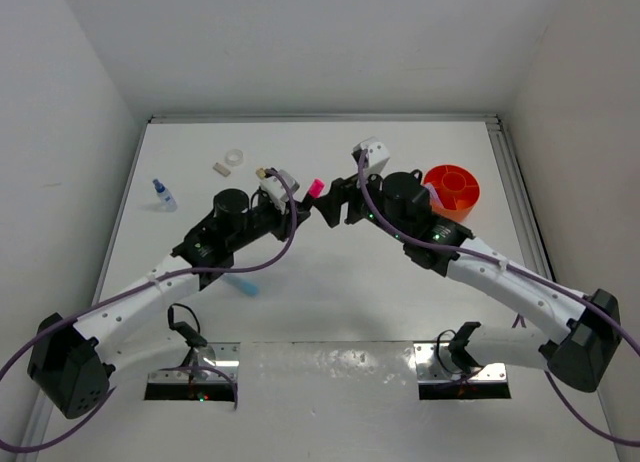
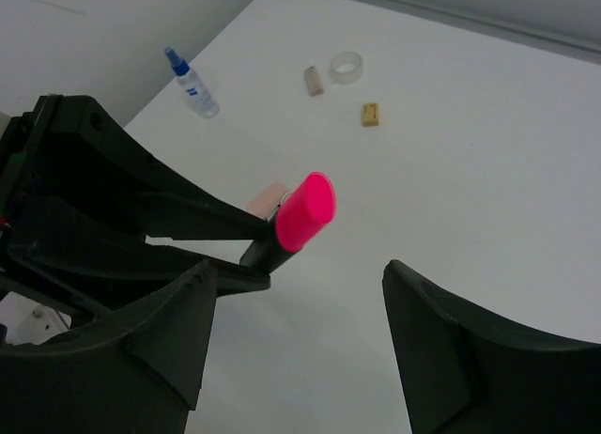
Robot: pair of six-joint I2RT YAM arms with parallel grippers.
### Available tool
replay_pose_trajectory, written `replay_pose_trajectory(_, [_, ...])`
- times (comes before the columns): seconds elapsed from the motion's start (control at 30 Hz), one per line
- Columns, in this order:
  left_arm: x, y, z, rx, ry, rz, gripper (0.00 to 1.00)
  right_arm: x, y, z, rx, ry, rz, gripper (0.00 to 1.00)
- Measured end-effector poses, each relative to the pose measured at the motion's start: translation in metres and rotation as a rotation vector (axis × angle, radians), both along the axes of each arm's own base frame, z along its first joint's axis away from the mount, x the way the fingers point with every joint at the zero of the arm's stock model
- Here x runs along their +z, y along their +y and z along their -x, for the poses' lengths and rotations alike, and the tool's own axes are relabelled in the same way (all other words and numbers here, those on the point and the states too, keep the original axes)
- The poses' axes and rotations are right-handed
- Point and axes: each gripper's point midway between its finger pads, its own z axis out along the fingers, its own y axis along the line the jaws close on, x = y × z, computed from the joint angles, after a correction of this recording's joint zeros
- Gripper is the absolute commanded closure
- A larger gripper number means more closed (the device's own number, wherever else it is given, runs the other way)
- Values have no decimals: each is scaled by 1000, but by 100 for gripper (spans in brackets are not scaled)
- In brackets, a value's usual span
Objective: Sort the stationery into containers
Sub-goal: Pick up the pen from the center of the board.
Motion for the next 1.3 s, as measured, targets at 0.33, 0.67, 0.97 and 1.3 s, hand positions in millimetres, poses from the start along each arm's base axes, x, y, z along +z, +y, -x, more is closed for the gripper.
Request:
replay_pose_trajectory(0.33, [4,-12,11,-57,-18,2,100,-15,22,-4,10,39,-23,53])
replay_pose_trajectory(0.67, [1,-10,12,-42,-20,-3,100,-17,32,-15,-7,46,-53,75])
replay_pose_trajectory(0.97, [1,-8,9,-19,-23,4,78,-13,38,-15,12,47,-75,100])
replay_pose_trajectory(1.3, [4,-13,14,-57,-32,20,0,-11,5,-31,-77,22,-36,100])
